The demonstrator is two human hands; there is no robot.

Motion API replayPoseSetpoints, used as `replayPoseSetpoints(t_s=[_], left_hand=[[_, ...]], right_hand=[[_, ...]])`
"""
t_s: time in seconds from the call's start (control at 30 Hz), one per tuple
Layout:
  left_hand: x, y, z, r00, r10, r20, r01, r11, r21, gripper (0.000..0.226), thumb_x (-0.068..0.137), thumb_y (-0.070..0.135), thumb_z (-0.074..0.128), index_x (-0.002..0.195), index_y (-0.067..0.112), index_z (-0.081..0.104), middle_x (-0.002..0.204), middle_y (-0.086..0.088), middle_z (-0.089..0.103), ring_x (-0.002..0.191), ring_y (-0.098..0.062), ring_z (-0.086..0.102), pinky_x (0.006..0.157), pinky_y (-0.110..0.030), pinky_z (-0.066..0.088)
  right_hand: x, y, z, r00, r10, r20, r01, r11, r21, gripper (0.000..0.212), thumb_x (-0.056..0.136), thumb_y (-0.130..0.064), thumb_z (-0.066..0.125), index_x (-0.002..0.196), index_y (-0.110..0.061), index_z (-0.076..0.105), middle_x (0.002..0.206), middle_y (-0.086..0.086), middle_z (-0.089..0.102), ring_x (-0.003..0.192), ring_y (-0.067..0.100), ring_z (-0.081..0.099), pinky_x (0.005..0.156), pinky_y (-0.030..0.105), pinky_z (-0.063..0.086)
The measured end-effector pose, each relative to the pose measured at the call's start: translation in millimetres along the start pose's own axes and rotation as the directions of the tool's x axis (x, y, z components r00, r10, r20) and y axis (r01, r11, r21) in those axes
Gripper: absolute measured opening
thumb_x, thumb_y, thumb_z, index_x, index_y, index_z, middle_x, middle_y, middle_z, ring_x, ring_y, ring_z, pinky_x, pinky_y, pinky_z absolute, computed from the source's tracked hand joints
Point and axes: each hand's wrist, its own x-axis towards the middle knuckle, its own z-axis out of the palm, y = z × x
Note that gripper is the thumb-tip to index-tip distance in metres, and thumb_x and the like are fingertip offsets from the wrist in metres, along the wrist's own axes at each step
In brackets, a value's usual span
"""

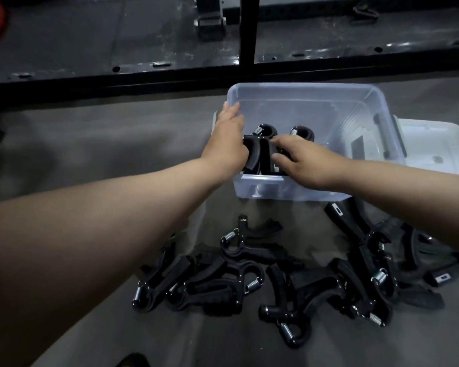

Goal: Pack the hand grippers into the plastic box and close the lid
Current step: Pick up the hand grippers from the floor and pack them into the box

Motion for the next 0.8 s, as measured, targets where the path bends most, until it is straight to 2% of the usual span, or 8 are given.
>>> replayPoseSetpoints(t_s=[0.13, 0.27, 0.37, 0.47, 0.53, 0.67, 0.73, 0.8], left_hand=[[-8, -6, -6, 1.000, 0.007, -0.008, -0.007, 1.000, 0.026, 0.060, 0.079, -0.014, 0.036, 0.136, 0.001, 0.046, 0.159, -0.008, 0.018, 0.149, -0.021, 0.001, 0.105, -0.010, -0.007], [-13, -7, -12, 0.998, 0.020, 0.054, -0.022, 0.999, 0.039, 0.064, 0.084, -0.010, 0.032, 0.147, 0.000, 0.032, 0.160, -0.008, 0.014, 0.149, -0.021, -0.002, 0.113, -0.018, -0.006], [-23, -5, -14, 0.999, 0.004, 0.054, -0.006, 0.999, 0.041, 0.061, 0.088, -0.006, 0.030, 0.149, -0.001, 0.026, 0.161, -0.007, 0.010, 0.149, -0.019, -0.004, 0.112, -0.019, -0.007], [-40, -4, -11, 0.998, 0.020, 0.066, -0.024, 0.998, 0.065, 0.058, 0.090, -0.001, 0.030, 0.148, -0.001, 0.027, 0.162, -0.007, 0.005, 0.149, -0.020, -0.007, 0.114, -0.023, -0.006], [-51, -3, -7, 0.997, 0.038, 0.073, -0.046, 0.993, 0.107, 0.053, 0.092, 0.002, 0.031, 0.145, -0.002, 0.032, 0.162, -0.009, 0.002, 0.148, -0.022, -0.010, 0.117, -0.028, -0.005], [-59, 3, -6, 0.998, 0.011, 0.065, -0.020, 0.990, 0.137, 0.049, 0.092, 0.001, 0.031, 0.140, -0.003, 0.037, 0.162, -0.010, 0.002, 0.148, -0.024, -0.008, 0.120, -0.035, -0.002], [-60, 8, -9, 0.997, -0.027, 0.077, 0.016, 0.991, 0.131, 0.049, 0.091, 0.000, 0.031, 0.139, -0.003, 0.037, 0.162, -0.009, 0.001, 0.149, -0.023, -0.008, 0.121, -0.036, -0.001], [-61, 13, -10, 0.994, -0.066, 0.093, 0.053, 0.989, 0.136, 0.048, 0.090, -0.001, 0.030, 0.137, -0.003, 0.039, 0.162, -0.007, -0.001, 0.148, -0.023, -0.009, 0.121, -0.040, 0.001]], right_hand=[[-7, -8, 6, 0.995, -0.067, -0.069, 0.068, 0.998, 0.004, 0.037, 0.101, -0.031, 0.043, 0.134, -0.016, 0.052, 0.130, 0.005, 0.056, 0.123, 0.018, 0.049, 0.095, 0.021, 0.031], [-15, -15, 9, 0.983, -0.139, -0.121, 0.137, 0.990, -0.025, 0.031, 0.101, -0.028, 0.044, 0.127, -0.016, 0.056, 0.121, 0.003, 0.060, 0.113, 0.017, 0.054, 0.090, 0.026, 0.038], [-25, -17, 6, 0.968, -0.208, -0.142, 0.199, 0.977, -0.075, 0.030, 0.100, -0.024, 0.045, 0.126, -0.014, 0.056, 0.120, 0.005, 0.060, 0.113, 0.021, 0.054, 0.090, 0.031, 0.041], [-42, -18, 8, 0.946, -0.307, -0.100, 0.289, 0.943, -0.166, 0.033, 0.100, -0.020, 0.046, 0.129, -0.011, 0.055, 0.123, 0.008, 0.060, 0.114, 0.026, 0.055, 0.094, 0.037, 0.043], [-58, -13, 13, 0.931, -0.361, -0.055, 0.333, 0.901, -0.276, 0.038, 0.098, -0.017, 0.048, 0.135, -0.006, 0.052, 0.128, 0.012, 0.059, 0.117, 0.030, 0.055, 0.098, 0.036, 0.039], [-95, 9, 18, 0.906, -0.424, 0.006, 0.393, 0.835, -0.385, 0.054, 0.088, -0.007, 0.047, 0.141, 0.005, 0.044, 0.147, 0.025, 0.040, 0.136, 0.037, 0.039, 0.115, 0.041, 0.029], [-118, 22, 24, 0.897, -0.436, 0.074, 0.424, 0.801, -0.423, 0.054, 0.083, -0.009, 0.050, 0.135, 0.001, 0.051, 0.147, 0.024, 0.039, 0.136, 0.039, 0.037, 0.115, 0.045, 0.029], [-142, 30, 40, 0.889, -0.398, 0.226, 0.458, 0.776, -0.434, 0.049, 0.083, -0.021, 0.054, 0.129, -0.006, 0.056, 0.136, 0.018, 0.049, 0.124, 0.037, 0.048, 0.107, 0.043, 0.038]])
